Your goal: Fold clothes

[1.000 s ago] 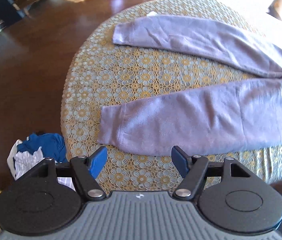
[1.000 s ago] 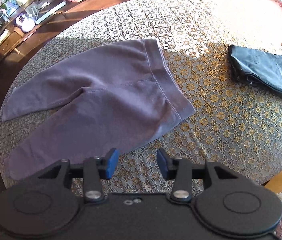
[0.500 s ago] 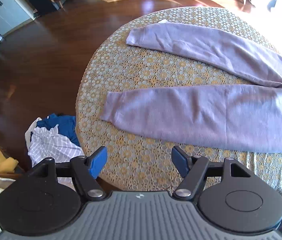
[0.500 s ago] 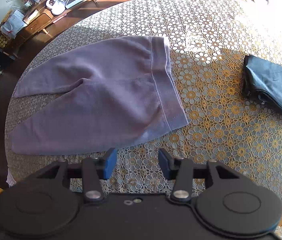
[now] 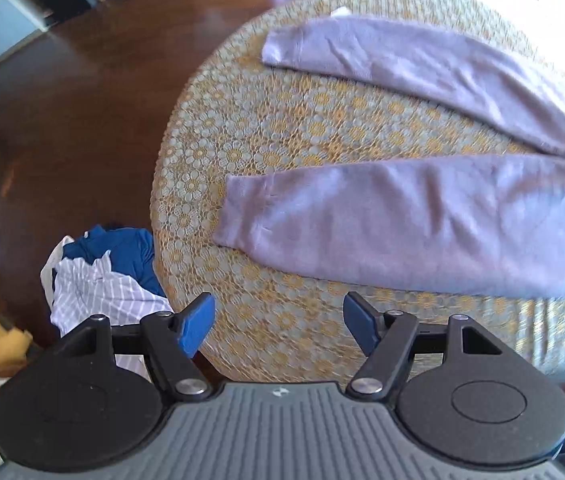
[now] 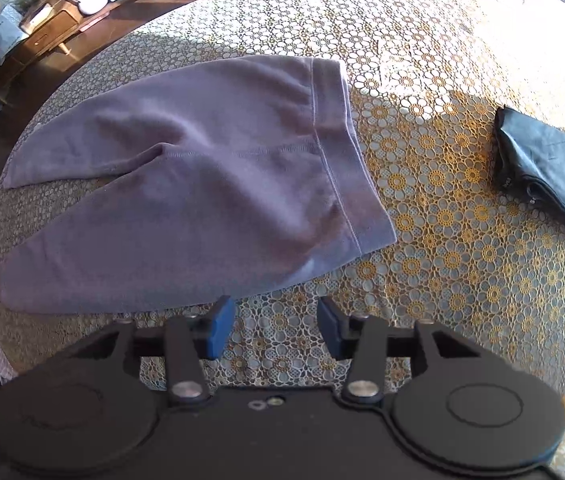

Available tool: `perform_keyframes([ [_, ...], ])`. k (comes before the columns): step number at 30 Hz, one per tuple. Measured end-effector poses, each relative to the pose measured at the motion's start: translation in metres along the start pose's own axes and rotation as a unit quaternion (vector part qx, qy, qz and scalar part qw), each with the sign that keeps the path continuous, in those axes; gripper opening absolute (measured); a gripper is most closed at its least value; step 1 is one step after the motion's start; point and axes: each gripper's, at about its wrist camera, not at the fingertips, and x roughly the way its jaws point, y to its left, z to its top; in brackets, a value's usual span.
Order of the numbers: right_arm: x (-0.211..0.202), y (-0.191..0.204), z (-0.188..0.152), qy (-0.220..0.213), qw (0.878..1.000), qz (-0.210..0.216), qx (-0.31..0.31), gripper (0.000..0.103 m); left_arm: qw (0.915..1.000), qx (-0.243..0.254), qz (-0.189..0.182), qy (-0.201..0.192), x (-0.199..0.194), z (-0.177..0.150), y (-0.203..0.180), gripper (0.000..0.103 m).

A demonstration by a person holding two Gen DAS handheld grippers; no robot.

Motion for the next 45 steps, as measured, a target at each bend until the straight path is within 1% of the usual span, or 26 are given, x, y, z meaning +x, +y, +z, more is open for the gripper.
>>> perform_keyframes([
  [2, 0.001, 0.012, -0.003, -0.005, 0.999, -0.016, 0.027, 0.103, 0.9998, 0.009, -0.015, 0.010, 0.017, 0.013, 0.010, 0.070],
  [5, 0.006, 0.025, -0.006, -0.018, 0.997, -0.048, 0.059, 0.103, 0.9982, 0.044, -0.031, 0.026, 0.043, 0.025, 0.016, 0.070],
  [7, 0.012, 0.027, -0.003, -0.018, 0.995, -0.058, 0.076, 0.103, 0.9961, 0.072, -0.034, 0.037, 0.058, 0.031, 0.014, 0.070],
  [11, 0.022, 0.025, 0.016, -0.028, 0.994, -0.073, 0.071, 0.103, 0.9907, 0.123, -0.033, 0.046, 0.079, 0.041, 0.000, 0.070],
  [13, 0.029, 0.019, 0.034, -0.033, 0.995, -0.078, 0.054, 0.103, 0.9890, 0.138, -0.027, 0.045, 0.086, 0.047, -0.008, 0.070],
  [15, 0.041, 0.011, 0.056, -0.035, 0.996, -0.079, 0.034, 0.103, 0.9884, 0.142, -0.026, 0.047, 0.090, 0.052, -0.017, 0.070],
  [17, 0.053, 0.001, 0.082, -0.038, 0.996, -0.083, 0.018, 0.103, 0.9882, 0.143, -0.025, 0.051, 0.094, 0.057, -0.029, 0.070],
  [20, 0.076, -0.015, 0.125, -0.044, 0.996, -0.076, 0.005, 0.103, 0.9877, 0.145, -0.021, 0.055, 0.099, 0.064, -0.049, 0.070],
  [23, 0.095, -0.023, 0.167, -0.054, 0.996, -0.070, -0.018, 0.103, 0.9881, 0.142, -0.017, 0.057, 0.105, 0.068, -0.072, 0.070],
  [25, 0.109, -0.023, 0.193, -0.054, 0.995, -0.065, -0.051, 0.103, 0.9885, 0.138, -0.009, 0.062, 0.111, 0.071, -0.084, 0.070],
  [26, 0.116, -0.021, 0.204, -0.052, 0.994, -0.062, -0.077, 0.103, 0.9886, 0.136, -0.005, 0.065, 0.113, 0.071, -0.089, 0.070],
  [27, 0.123, -0.017, 0.213, -0.046, 0.991, -0.062, -0.113, 0.103, 0.9885, 0.134, -0.004, 0.069, 0.114, 0.071, -0.094, 0.070],
  [28, 0.131, -0.010, 0.220, -0.036, 0.984, -0.062, -0.160, 0.103, 0.9885, 0.133, -0.002, 0.072, 0.114, 0.071, -0.099, 0.070],
  [29, 0.139, -0.002, 0.225, -0.026, 0.975, -0.062, -0.210, 0.103, 0.9884, 0.132, 0.000, 0.076, 0.115, 0.070, -0.104, 0.070],
  [30, 0.148, 0.006, 0.231, -0.015, 0.964, -0.061, -0.260, 0.103, 0.9880, 0.134, -0.001, 0.077, 0.114, 0.070, -0.109, 0.070],
  [32, 0.162, 0.018, 0.240, 0.003, 0.945, -0.055, -0.322, 0.103, 0.9854, 0.153, -0.018, 0.072, 0.107, 0.068, -0.129, 0.070],
  [34, 0.172, 0.028, 0.248, 0.015, 0.930, -0.045, -0.364, 0.103, 0.9815, 0.175, -0.039, 0.067, 0.099, 0.066, -0.152, 0.070],
  [36, 0.180, 0.037, 0.256, 0.026, 0.919, -0.028, -0.391, 0.103, 0.9752, 0.201, -0.072, 0.058, 0.090, 0.066, -0.184, 0.070],
  [38, 0.187, 0.045, 0.260, 0.036, 0.912, -0.007, -0.408, 0.103, 0.9644, 0.235, -0.112, 0.043, 0.079, 0.066, -0.224, 0.070],
  [39, 0.189, 0.050, 0.260, 0.038, 0.907, 0.001, -0.419, 0.103, 0.9566, 0.256, -0.134, 0.036, 0.074, 0.066, -0.247, 0.070],
  [41, 0.193, 0.058, 0.260, 0.035, 0.897, 0.006, -0.440, 0.103, 0.9375, 0.300, -0.175, 0.026, 0.065, 0.064, -0.293, 0.070],
  [43, 0.196, 0.066, 0.261, 0.033, 0.888, 0.020, -0.458, 0.103, 0.9174, 0.340, -0.206, 0.020, 0.059, 0.058, -0.335, 0.070],
  [45, 0.200, 0.074, 0.263, 0.032, 0.882, 0.031, -0.469, 0.103, 0.8966, 0.377, -0.232, 0.017, 0.055, 0.052, -0.372, 0.070],
])
